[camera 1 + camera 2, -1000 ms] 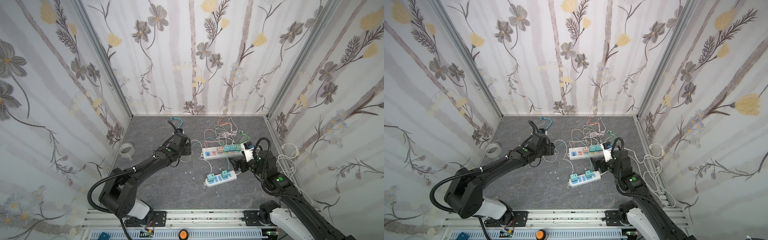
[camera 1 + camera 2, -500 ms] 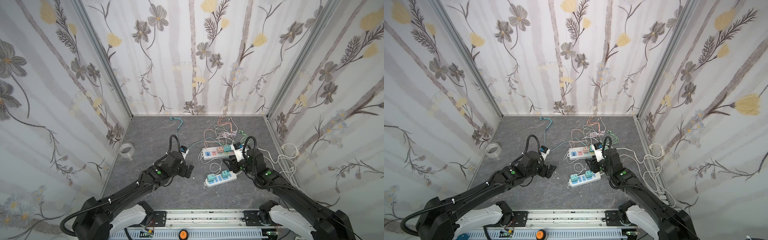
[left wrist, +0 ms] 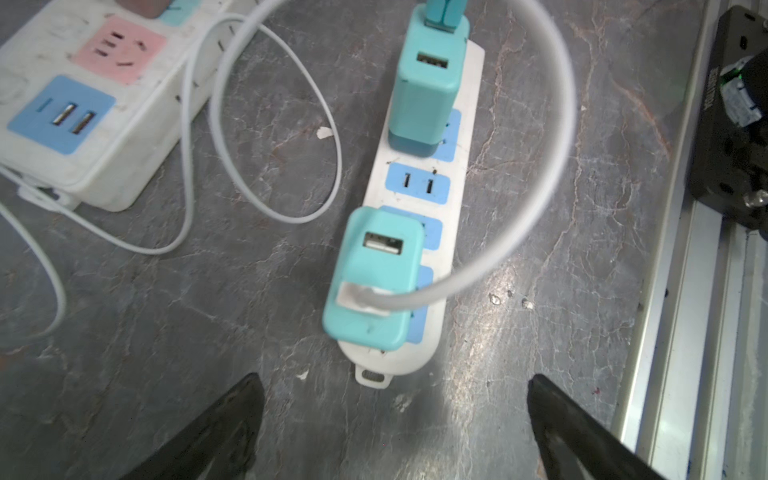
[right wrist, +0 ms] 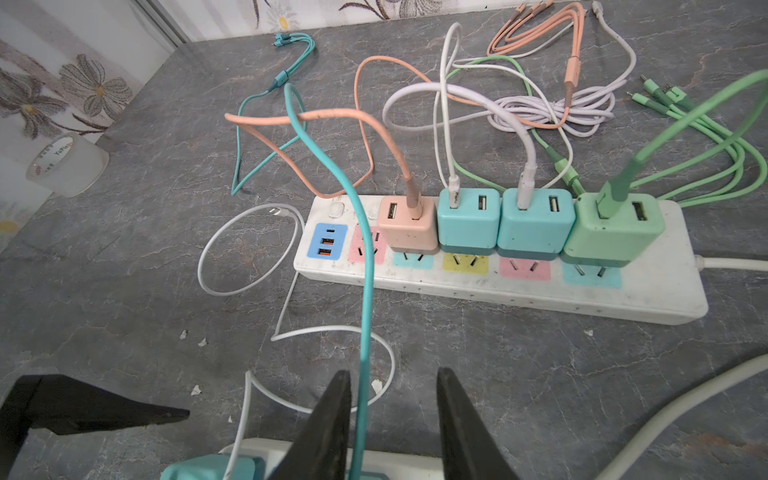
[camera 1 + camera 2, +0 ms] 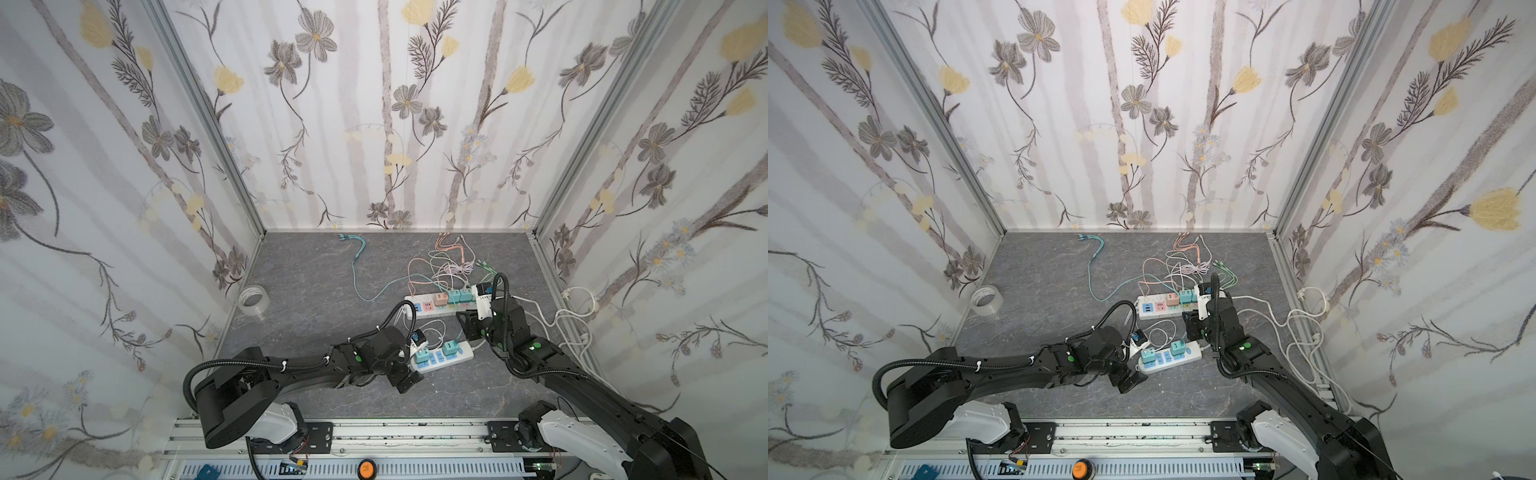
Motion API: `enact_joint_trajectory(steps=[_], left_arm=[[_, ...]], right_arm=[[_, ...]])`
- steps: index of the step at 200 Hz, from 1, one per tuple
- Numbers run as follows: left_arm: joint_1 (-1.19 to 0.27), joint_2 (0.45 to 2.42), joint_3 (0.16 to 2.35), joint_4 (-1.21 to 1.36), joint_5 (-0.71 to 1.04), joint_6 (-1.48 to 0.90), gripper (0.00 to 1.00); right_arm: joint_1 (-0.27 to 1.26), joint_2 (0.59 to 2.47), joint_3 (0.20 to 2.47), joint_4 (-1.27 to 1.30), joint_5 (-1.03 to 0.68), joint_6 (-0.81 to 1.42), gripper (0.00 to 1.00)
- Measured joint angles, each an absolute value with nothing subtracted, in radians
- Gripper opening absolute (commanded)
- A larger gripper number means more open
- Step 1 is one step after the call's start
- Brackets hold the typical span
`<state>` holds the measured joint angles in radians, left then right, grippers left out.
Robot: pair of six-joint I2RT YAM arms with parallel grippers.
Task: Insert the plug
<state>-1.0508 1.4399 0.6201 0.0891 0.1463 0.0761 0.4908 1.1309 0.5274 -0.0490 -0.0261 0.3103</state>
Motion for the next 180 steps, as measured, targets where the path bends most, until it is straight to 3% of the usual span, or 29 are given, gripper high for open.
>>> enact_joint_trajectory(steps=[87, 180], left_arm=[[-1.072, 1.615, 0.62, 0.264, -0.03, 0.112, 1.0], [-1.01, 1.658, 0.611, 0.354, -0.093, 0.105, 1.0]], right_arm=[[0.491, 1.156, 0.534, -0.047, -0.022, 0.323, 0.4], [0.491, 1.239, 0.567, -0.021, -0.046, 0.332, 0.3]])
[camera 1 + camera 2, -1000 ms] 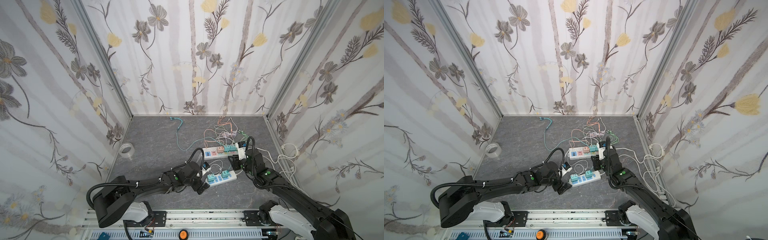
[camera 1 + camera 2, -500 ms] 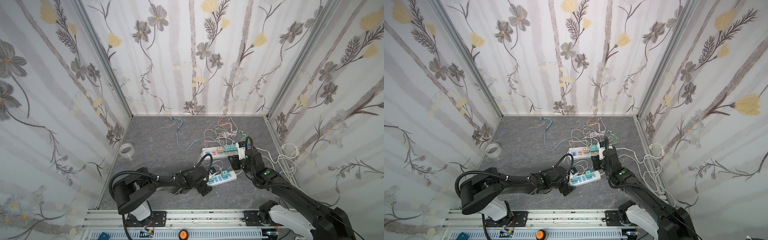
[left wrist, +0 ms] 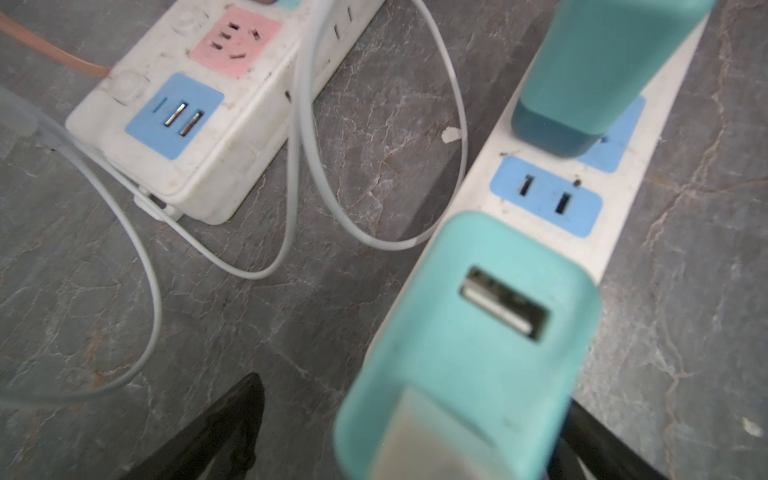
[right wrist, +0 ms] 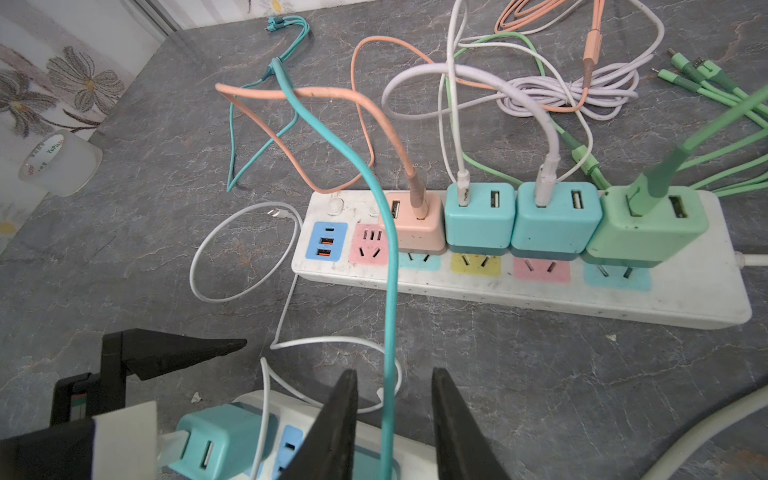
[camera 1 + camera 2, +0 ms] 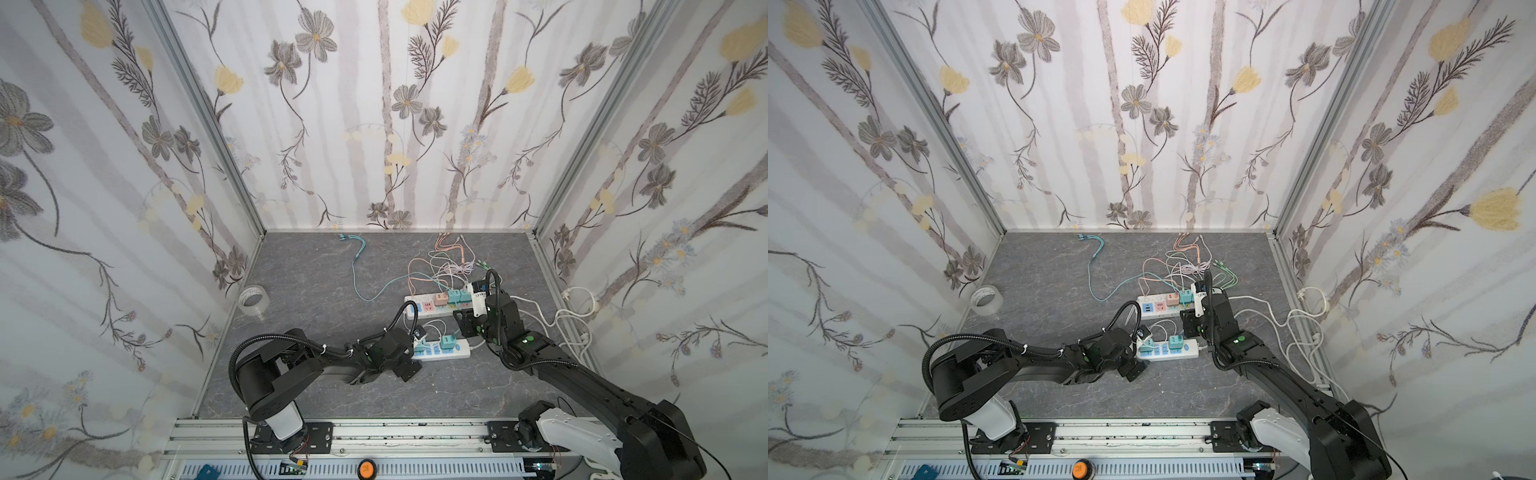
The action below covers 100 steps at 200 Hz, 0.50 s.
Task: Insert the plug
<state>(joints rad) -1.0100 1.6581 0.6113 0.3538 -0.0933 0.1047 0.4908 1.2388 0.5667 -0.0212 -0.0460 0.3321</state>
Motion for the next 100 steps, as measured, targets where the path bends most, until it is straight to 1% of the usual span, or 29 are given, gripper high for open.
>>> enact_joint_trajectory(steps=[32, 62, 75, 100], left_arm=[[-0.983, 1.665, 0.612, 0.37, -0.096, 0.105, 1.0], [-0.962, 1.67, 0.619, 0.369, -0.097, 0.114, 1.0], [-0.96, 1.672, 0.627, 0.363, -0.097, 0.125, 1.0], [-0.96, 1.668, 0.636, 0.346, -0.08, 0.129, 1.0]], right_arm=[[0.491, 1.281, 0.59, 0.011, -0.046, 0.332, 0.27], [0.49, 1.31, 0.611, 0.018, -0.047, 0.331, 0.3], [0.49, 1.313, 0.617, 0.019, -0.05, 0.331, 0.35], [0.49, 1.309, 0.628, 0.019, -0.076, 0.33, 0.49]])
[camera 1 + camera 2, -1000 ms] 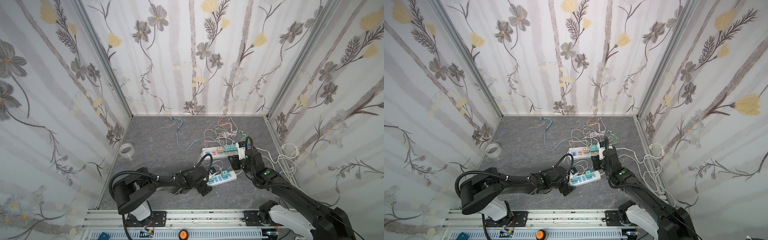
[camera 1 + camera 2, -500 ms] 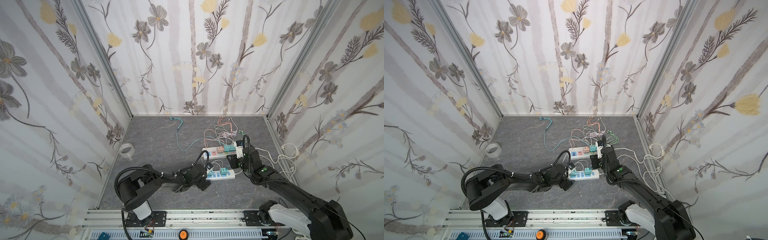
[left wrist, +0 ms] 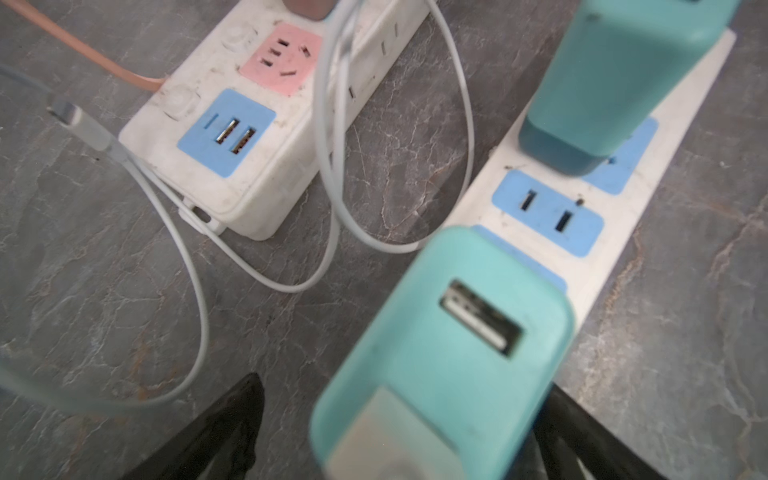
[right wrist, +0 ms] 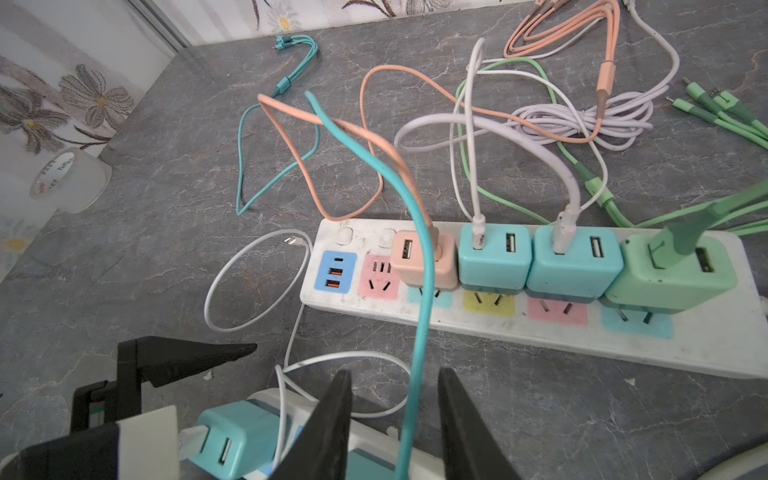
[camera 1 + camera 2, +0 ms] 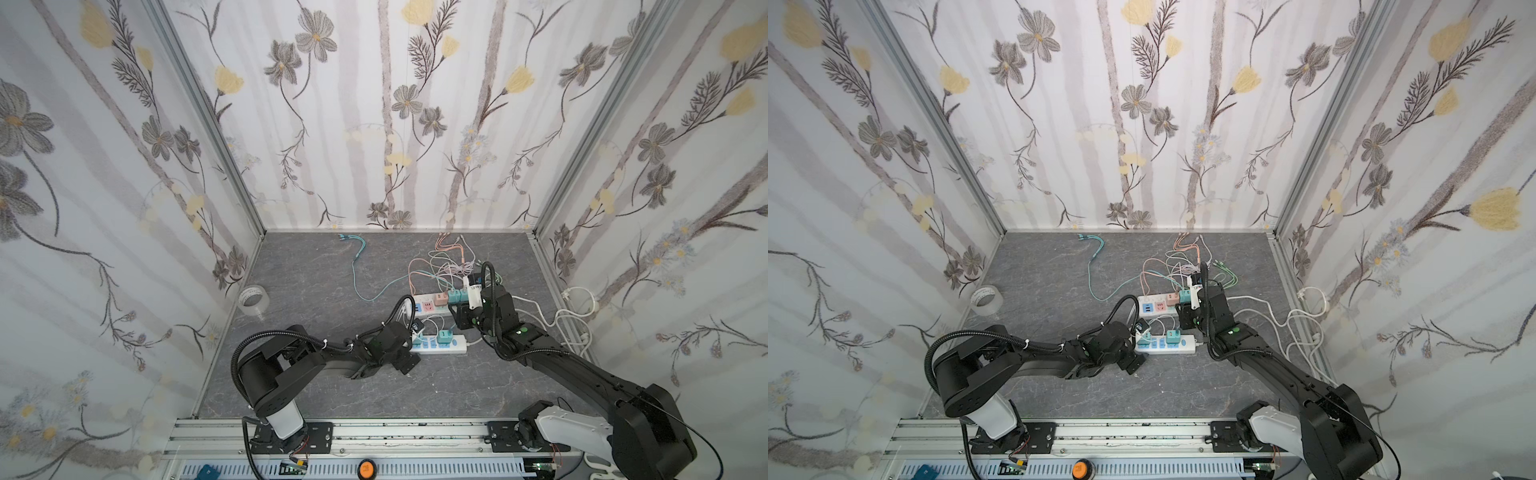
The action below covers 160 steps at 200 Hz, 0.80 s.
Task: Insert the plug
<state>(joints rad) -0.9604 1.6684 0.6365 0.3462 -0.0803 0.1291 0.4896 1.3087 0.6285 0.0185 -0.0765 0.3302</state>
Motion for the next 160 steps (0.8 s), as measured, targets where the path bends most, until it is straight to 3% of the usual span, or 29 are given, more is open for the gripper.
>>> enact_joint_trajectory(steps=[27, 48, 71, 114, 160], left_arm=[[-0.959, 1.622, 0.628, 0.325, -0.06, 0.13, 1.0], [-0.955, 1.558, 0.608, 0.321, -0.043, 0.12, 1.0], [-0.947, 1.464, 0.582, 0.308, -0.028, 0.105, 1.0], [-0.853, 1.228, 0.546, 0.265, -0.047, 0.077, 1.0], [-0.702, 1.04, 0.55, 0.235, -0.235, 0.075, 1.0]], right_arm=[[0.485, 1.272, 0.659, 0.002, -0.126, 0.303, 0.6], [0.472, 1.217, 0.687, -0.011, -0.149, 0.274, 0.75], [0.423, 1.158, 0.72, -0.052, -0.154, 0.255, 0.99], [0.337, 1.071, 0.734, -0.055, -0.084, 0.242, 0.99], [0.237, 1.087, 0.713, -0.022, 0.207, 0.284, 0.99]])
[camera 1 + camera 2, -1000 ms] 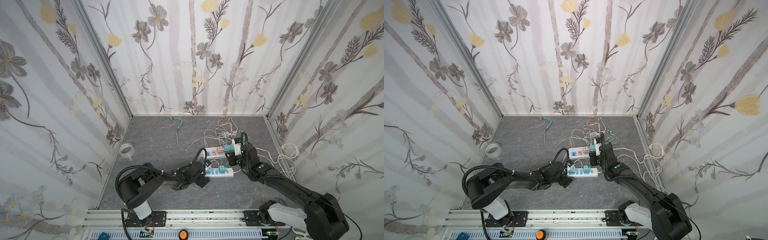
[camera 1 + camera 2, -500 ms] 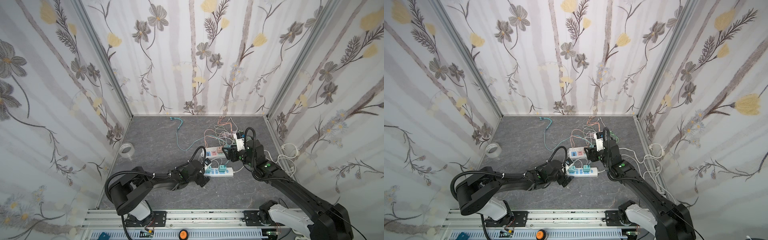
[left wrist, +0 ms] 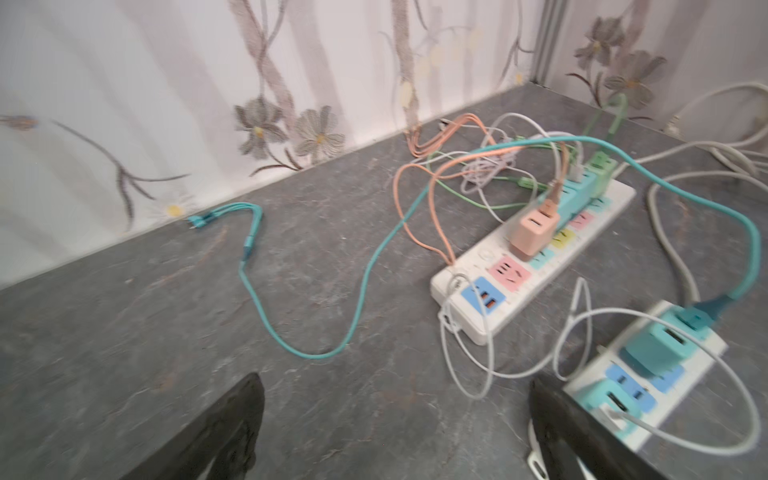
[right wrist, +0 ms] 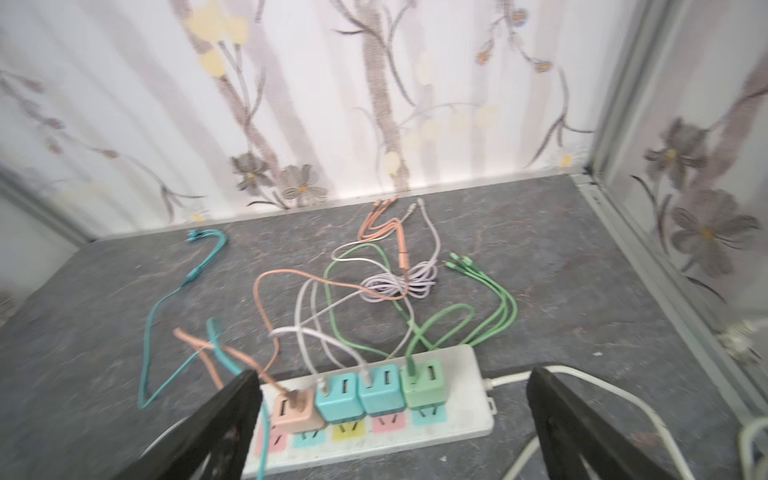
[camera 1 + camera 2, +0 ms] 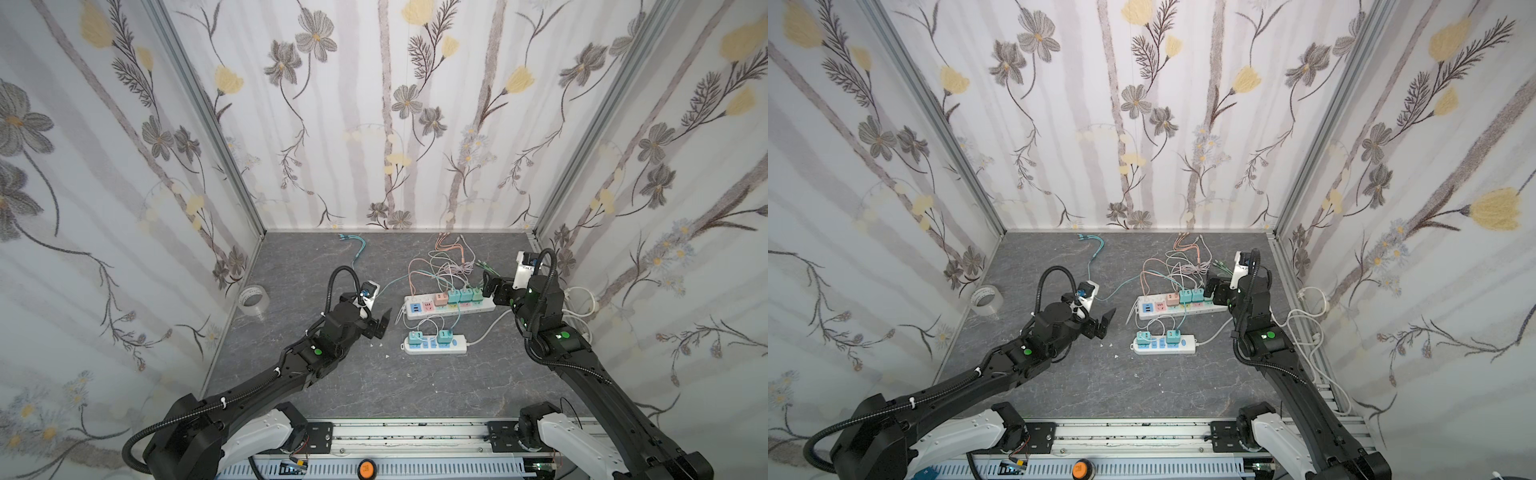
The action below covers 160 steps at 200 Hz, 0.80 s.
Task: Insert the plug
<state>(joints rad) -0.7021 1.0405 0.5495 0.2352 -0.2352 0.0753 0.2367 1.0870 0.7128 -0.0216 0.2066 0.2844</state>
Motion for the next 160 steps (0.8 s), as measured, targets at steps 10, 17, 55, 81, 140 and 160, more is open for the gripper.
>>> enact_joint_trajectory(steps=[10, 17, 55, 81, 140, 160], left_arm=[[-0.673, 1.024, 0.554, 0.228, -0.288, 0.076, 1.0], [-0.655, 1.016, 0.555, 0.226, -0.327, 0.076, 1.0], [-0.525, 1.029, 0.551, 0.221, -0.556, 0.047, 1.0], [-0.403, 1.09, 0.547, 0.197, -0.681, -0.016, 1.0], [-0.197, 1.287, 0.483, 0.229, -0.63, -0.078, 1.0], [-0.16, 1.343, 0.505, 0.237, -0.54, -0.058, 1.0]], right_arm=[[0.215, 1.097, 0.705, -0.014, 0.257, 0.301, 0.99], [0.2, 1.104, 0.697, -0.003, 0.29, 0.314, 0.99], [0.123, 1.145, 0.636, 0.032, 0.387, 0.331, 0.99], [0.054, 1.175, 0.573, 0.054, 0.434, 0.33, 0.99], [-0.068, 1.264, 0.457, 0.206, 0.45, 0.274, 0.99], [-0.078, 1.297, 0.437, 0.31, 0.383, 0.224, 0.99]])
